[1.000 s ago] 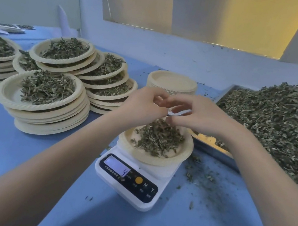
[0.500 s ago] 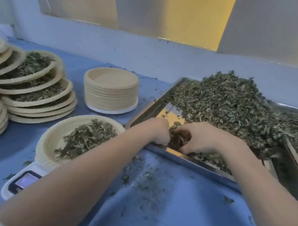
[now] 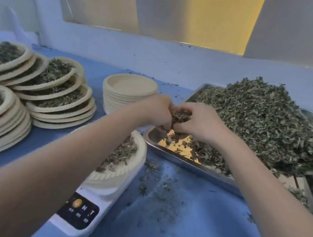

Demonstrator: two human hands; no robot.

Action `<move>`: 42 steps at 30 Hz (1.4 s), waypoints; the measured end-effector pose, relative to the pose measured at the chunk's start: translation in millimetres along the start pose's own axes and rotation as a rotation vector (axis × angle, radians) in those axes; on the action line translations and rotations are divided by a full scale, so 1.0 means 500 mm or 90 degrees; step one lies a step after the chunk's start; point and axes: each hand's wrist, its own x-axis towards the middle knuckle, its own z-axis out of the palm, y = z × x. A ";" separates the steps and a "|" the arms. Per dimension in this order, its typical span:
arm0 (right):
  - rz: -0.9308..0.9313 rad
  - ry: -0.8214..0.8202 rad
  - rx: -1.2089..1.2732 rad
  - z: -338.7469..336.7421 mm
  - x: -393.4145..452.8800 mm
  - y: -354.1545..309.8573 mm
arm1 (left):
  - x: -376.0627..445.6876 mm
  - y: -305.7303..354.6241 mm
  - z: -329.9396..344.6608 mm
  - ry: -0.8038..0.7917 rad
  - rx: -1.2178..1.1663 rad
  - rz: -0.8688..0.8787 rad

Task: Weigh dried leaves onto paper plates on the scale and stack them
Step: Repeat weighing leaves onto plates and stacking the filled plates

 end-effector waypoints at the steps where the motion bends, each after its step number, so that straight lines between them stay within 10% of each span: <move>1: -0.026 0.006 -0.010 0.001 0.004 -0.029 | -0.019 -0.009 -0.027 0.013 0.002 -0.001; 12: -0.131 -0.107 0.167 0.090 0.024 -0.245 | -0.182 -0.176 -0.170 0.046 -0.090 -0.069; 42: -0.154 -0.077 0.126 0.074 0.018 -0.252 | -0.168 -0.203 -0.147 0.119 -0.106 0.019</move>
